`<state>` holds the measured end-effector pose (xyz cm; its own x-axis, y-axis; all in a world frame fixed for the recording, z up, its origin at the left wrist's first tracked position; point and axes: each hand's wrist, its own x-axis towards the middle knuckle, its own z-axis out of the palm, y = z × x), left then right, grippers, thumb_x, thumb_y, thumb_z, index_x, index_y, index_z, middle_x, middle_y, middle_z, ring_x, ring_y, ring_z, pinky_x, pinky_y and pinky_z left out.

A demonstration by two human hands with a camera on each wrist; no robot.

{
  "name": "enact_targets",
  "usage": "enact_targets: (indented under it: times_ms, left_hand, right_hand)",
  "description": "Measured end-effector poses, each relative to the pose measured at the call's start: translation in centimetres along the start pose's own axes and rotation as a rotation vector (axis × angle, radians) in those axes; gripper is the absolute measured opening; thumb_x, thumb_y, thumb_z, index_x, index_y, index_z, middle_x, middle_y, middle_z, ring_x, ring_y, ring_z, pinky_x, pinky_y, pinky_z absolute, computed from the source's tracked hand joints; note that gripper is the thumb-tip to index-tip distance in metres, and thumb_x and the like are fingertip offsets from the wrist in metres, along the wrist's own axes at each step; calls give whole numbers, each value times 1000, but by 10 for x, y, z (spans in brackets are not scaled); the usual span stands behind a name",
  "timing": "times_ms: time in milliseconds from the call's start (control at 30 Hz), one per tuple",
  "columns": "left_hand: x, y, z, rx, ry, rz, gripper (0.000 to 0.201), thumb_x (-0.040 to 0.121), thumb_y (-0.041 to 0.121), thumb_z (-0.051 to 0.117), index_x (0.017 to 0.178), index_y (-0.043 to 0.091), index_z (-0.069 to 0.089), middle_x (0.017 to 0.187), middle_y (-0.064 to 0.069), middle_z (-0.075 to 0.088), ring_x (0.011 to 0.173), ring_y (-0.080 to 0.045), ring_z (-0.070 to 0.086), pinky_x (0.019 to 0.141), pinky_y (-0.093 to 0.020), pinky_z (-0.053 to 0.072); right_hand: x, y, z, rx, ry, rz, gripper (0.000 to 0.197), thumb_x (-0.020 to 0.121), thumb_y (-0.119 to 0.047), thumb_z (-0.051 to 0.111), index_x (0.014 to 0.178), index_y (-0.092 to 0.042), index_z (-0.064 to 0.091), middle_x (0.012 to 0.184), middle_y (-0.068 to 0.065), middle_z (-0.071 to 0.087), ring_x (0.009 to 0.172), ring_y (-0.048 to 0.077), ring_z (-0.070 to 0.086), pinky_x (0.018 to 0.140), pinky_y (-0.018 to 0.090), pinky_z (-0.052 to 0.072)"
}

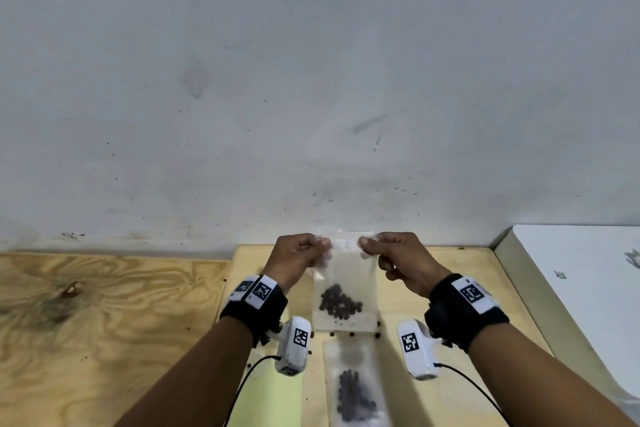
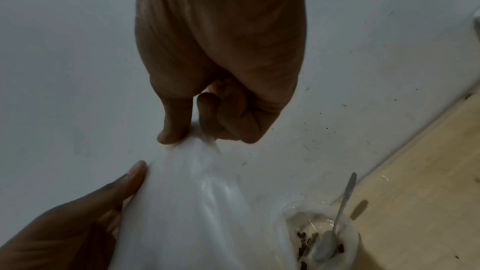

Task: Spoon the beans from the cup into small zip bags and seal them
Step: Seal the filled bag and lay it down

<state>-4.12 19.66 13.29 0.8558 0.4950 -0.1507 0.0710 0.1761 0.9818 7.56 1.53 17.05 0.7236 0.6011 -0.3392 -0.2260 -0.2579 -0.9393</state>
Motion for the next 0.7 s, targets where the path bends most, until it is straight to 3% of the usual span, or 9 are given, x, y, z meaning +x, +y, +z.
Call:
enact_targets:
  times_ms: [133,200,267,367,433,500,600,667,700]
  left_hand:
    - [-20,-9,14,-58,36,-35,14,84,5,70,70,3,68,84,-15,72,69,-20,69,66,-27,56]
    - [-29,-17,23,-72,77,-55,11,85,8,70,77,0,69,82,-15,71,67,-18,67,66,-27,54]
    - [-37,-31,27,-86,134,-112,14,87,14,70,82,2,71,80,-14,70,64,-18,63,63,-28,51]
    - [-48,-61,29,-104,214,-269,16,90,18,68,86,2,68,76,-11,66,52,-17,57,53,-26,48]
    - [-60,-81,34,-51,257,-368,12,90,16,68,87,4,67,80,-15,65,50,-21,55,51,-26,47]
    - [-77,-97,42,-66,275,-435,13,86,3,69,96,9,63,80,-18,64,52,-22,55,47,-26,48]
    - [-102,-130,48,-17,277,-489,40,73,-19,62,100,10,57,76,-18,63,63,-26,57,64,-41,57]
    - [-117,-153,50,193,265,-506,38,63,-14,66,92,11,65,84,-16,68,72,-29,62,73,-48,60]
    - [-122,-162,51,304,266,-502,37,59,-10,67,87,14,68,87,-12,70,76,-29,65,73,-45,61]
  right_hand:
    - [-18,13,-11,-3,4,38,37,82,-30,80,62,-18,51,58,-6,44,49,13,30,50,25,20]
    - [-25,22,-13,5,53,-6,29,83,-29,79,70,-13,59,59,-4,48,48,15,29,49,25,19]
    - [-37,37,-15,-1,99,-37,26,84,-27,78,84,-14,56,62,-2,61,44,16,32,44,23,21]
    - [-58,75,-14,-142,-13,-3,34,84,-18,79,79,-16,45,63,-3,59,42,18,42,39,19,24]
    - [-70,111,-13,-255,-73,55,24,82,-9,79,77,-13,55,71,0,54,46,15,44,39,19,28]
    - [-77,143,-14,-279,-14,116,15,81,-3,76,85,-12,65,77,1,56,49,10,45,39,18,33]
    - [-82,180,-15,-294,50,180,24,77,4,74,94,-11,67,78,0,60,58,10,53,42,12,37]
    - [-83,200,-12,-385,4,203,32,71,2,78,96,-15,67,80,0,62,65,10,57,48,11,42]
    - [-82,208,-10,-441,-24,203,35,69,-1,80,97,-18,67,83,-1,63,69,10,59,54,11,45]
